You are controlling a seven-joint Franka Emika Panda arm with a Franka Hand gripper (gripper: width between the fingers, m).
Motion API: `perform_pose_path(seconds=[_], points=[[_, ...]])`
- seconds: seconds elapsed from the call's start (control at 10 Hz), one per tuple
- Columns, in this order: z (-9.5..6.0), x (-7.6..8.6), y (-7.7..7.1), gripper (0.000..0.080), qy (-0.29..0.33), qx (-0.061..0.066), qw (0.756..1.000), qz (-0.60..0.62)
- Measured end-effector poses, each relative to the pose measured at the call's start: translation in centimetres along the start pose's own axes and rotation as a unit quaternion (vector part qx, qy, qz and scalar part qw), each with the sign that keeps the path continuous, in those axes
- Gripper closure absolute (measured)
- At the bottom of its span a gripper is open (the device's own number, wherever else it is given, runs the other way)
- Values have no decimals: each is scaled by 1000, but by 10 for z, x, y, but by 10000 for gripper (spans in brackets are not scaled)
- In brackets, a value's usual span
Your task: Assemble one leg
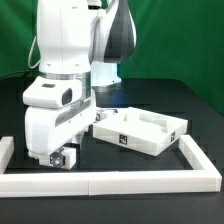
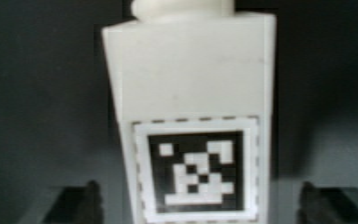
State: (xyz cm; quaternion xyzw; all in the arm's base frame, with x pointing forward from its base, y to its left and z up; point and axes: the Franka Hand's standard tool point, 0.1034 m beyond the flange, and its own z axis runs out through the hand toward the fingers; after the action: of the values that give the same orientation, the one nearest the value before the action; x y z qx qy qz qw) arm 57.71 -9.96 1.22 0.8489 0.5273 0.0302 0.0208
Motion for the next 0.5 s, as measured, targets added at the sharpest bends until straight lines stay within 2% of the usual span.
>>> perform_pose_path(seconds=[0.1,0.2,0.3,0.4,0.5], points=[[-5,6,1,176,-1,1,1000,23],[-24,22,1,157,-2,-4,999,40],[-33,34,-14,157,0,-6,999,50],[-41,50,-37,151,-2,-1,998,71],[-51,71,-56,151,0,-3,997,77]])
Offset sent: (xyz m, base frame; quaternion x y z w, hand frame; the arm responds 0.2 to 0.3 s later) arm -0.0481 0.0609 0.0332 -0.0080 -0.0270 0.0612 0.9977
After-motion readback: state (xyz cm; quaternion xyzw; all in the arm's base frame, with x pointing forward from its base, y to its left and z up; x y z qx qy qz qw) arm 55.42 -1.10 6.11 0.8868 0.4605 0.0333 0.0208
